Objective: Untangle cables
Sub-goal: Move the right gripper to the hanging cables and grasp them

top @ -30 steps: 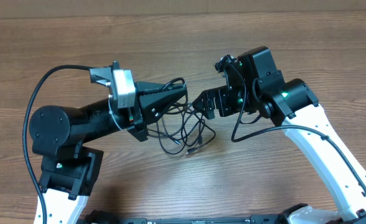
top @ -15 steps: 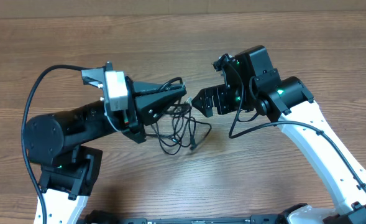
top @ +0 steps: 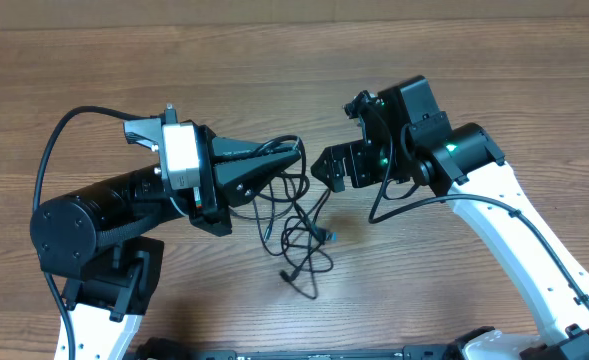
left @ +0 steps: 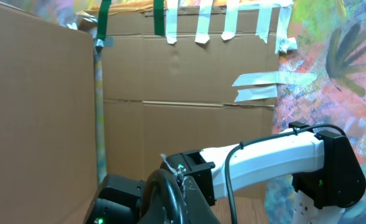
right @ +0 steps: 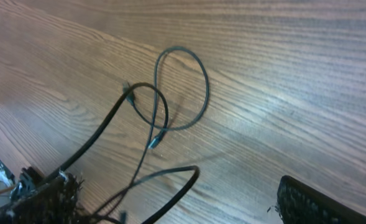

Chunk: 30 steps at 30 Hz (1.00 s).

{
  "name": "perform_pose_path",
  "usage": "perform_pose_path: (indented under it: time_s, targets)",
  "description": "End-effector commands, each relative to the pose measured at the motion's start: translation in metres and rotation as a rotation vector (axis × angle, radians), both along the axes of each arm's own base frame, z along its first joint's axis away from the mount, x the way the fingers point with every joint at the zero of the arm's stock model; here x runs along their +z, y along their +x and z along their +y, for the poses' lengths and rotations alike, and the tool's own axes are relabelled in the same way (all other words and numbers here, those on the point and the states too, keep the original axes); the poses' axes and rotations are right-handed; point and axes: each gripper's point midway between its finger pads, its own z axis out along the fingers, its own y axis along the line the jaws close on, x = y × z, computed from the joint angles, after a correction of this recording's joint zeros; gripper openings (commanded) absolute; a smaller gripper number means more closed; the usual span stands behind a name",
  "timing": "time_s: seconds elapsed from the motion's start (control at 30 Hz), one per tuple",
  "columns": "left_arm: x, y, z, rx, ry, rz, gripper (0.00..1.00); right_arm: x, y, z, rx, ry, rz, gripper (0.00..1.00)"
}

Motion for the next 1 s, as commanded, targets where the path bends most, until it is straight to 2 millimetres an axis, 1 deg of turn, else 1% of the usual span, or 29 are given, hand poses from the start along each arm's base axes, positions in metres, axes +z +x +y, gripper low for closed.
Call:
perform_pose_path:
  time_s: [0.0,0.1,0.27,0.37,0.47,0.63,0.8,0.97]
  targets:
    - [0.008,-0.006,0.000,-0.012,-0.005,-0.016,0.04,-0.006,-0.002,-0.002,-0.003,-0.013,0.015,1.00]
    - [0.006,-0.003,-0.001,-0.013,-0.002,-0.006,0.04,-0.005,-0.006,0.001,0.011,0.008,0.030,1.00]
    - [0.000,0.004,-0.003,-0.024,0.008,0.032,0.04,0.003,-0.015,0.015,0.064,0.091,0.062,1.00]
    - [-0.005,0.004,-0.004,-0.036,0.023,0.054,0.04,0.011,-0.023,0.025,0.130,0.159,0.069,1.00]
    - [-0.007,0.003,-0.006,-0.053,0.035,0.057,0.04,0.021,-0.026,0.035,0.170,0.228,0.071,1.00]
    - [-0.007,0.003,-0.006,-0.053,0.034,0.053,0.04,0.033,-0.035,0.046,0.217,0.321,0.102,1.00]
    - [-0.007,0.003,-0.006,-0.052,0.034,0.052,0.04,0.032,-0.045,0.048,0.199,0.330,0.169,1.00]
    - [-0.008,0.004,-0.006,-0.052,0.036,0.054,0.04,0.033,-0.061,0.064,0.261,0.334,0.182,1.00]
